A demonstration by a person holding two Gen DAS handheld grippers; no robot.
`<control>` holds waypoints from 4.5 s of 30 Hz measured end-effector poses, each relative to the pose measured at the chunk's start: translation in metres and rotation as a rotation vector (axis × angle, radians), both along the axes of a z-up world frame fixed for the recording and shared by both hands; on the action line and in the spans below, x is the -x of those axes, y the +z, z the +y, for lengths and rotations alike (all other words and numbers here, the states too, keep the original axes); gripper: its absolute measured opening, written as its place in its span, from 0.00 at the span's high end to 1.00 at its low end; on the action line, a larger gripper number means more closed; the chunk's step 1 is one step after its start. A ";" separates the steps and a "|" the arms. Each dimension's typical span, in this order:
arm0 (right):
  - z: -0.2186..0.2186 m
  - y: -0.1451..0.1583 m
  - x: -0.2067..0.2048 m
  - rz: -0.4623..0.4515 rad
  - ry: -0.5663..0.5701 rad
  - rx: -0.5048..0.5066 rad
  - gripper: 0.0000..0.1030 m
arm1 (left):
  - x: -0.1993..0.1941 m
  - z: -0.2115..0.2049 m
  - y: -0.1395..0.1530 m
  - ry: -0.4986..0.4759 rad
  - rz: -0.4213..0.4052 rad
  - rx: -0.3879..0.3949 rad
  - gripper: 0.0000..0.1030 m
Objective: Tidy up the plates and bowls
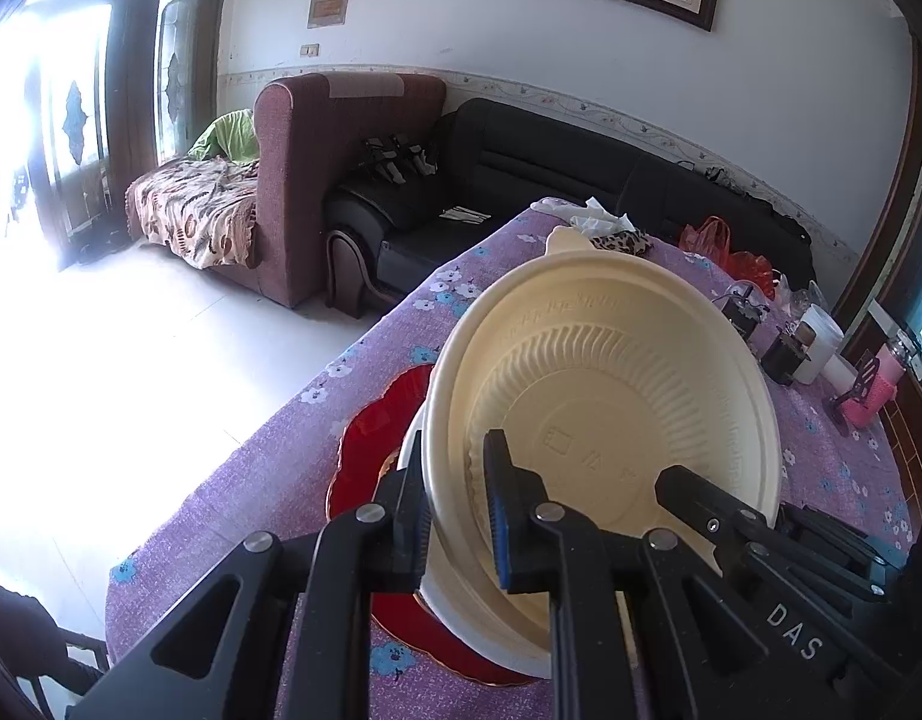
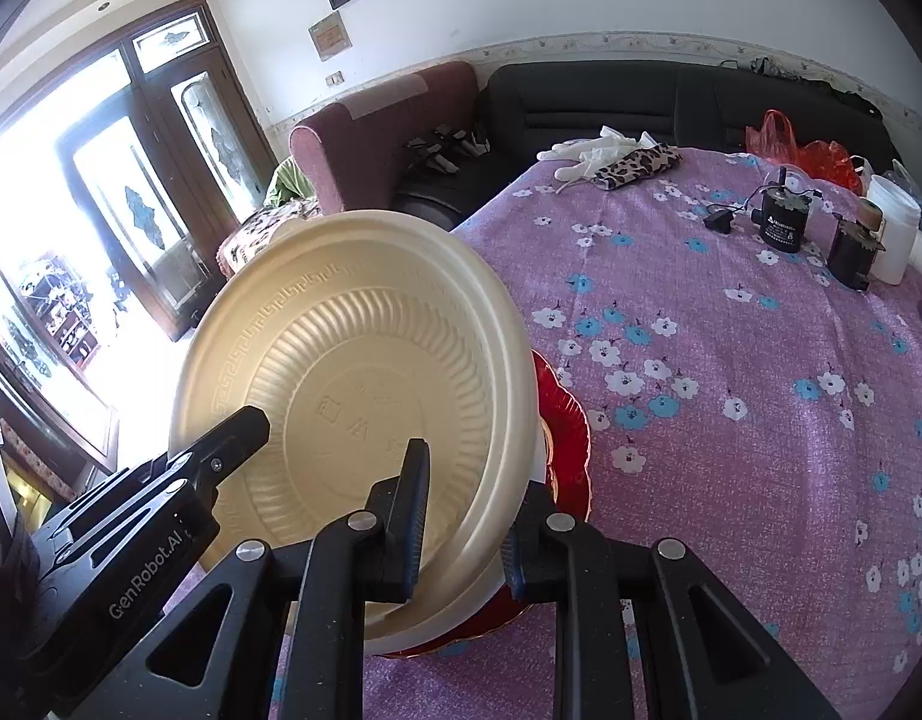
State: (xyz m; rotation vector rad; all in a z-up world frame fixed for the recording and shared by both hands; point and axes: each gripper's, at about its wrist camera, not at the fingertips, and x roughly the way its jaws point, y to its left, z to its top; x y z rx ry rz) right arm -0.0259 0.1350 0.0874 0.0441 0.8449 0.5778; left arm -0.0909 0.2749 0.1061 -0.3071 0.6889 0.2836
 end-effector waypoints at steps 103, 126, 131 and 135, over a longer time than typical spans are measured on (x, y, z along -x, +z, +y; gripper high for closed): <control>-0.071 0.001 0.076 -0.247 -0.026 -0.002 0.17 | 0.078 -0.058 0.032 0.178 -0.223 -0.155 0.00; -0.030 -0.012 0.089 -0.263 0.010 0.136 0.16 | 0.063 -0.038 -0.001 0.139 -0.089 -0.023 0.00; -0.028 -0.014 0.087 -0.253 -0.001 0.159 0.16 | 0.060 -0.039 -0.007 0.134 -0.056 -0.024 0.00; -0.026 -0.015 0.087 -0.248 -0.001 0.164 0.16 | 0.060 -0.040 -0.008 0.130 -0.050 -0.024 0.00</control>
